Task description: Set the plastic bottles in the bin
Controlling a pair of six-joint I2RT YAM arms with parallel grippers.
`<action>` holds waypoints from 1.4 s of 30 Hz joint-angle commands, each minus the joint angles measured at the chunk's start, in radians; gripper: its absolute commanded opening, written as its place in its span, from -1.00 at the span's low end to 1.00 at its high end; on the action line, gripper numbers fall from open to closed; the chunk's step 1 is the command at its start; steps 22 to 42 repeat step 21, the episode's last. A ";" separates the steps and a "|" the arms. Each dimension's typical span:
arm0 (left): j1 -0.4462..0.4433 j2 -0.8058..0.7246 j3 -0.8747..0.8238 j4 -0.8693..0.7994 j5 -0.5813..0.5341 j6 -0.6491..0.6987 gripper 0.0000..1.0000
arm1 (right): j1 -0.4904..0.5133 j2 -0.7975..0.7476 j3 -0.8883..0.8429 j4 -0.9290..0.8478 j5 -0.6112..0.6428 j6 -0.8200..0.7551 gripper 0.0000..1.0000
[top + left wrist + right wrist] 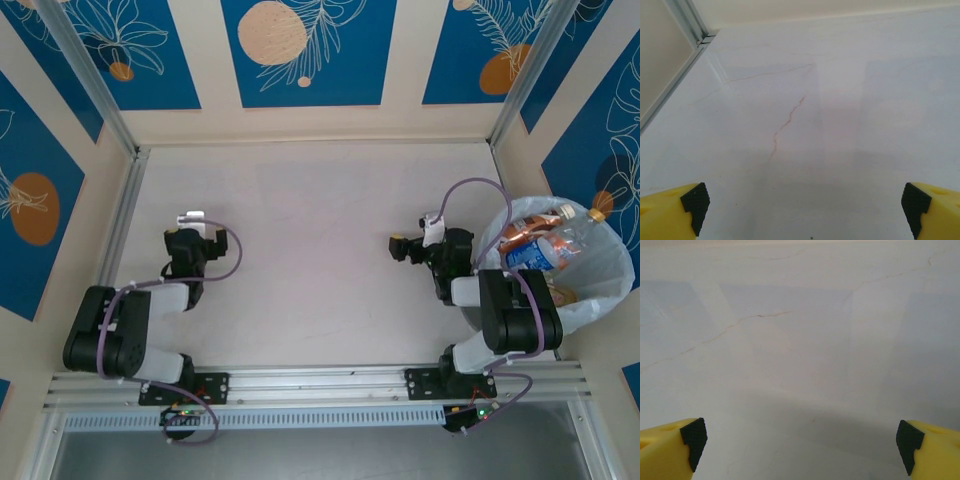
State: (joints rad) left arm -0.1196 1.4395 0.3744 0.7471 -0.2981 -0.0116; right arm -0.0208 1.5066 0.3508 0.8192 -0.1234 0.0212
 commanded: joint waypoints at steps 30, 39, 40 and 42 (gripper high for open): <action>0.014 0.095 0.004 0.127 0.043 0.022 1.00 | 0.014 0.017 0.066 -0.010 0.183 0.080 0.99; 0.014 0.095 0.004 0.127 0.043 0.022 1.00 | 0.014 0.017 0.066 -0.010 0.183 0.080 0.99; 0.014 0.095 0.004 0.127 0.043 0.022 1.00 | 0.014 0.017 0.066 -0.010 0.183 0.080 0.99; 0.014 0.095 0.004 0.127 0.043 0.022 1.00 | 0.014 0.017 0.066 -0.010 0.183 0.080 0.99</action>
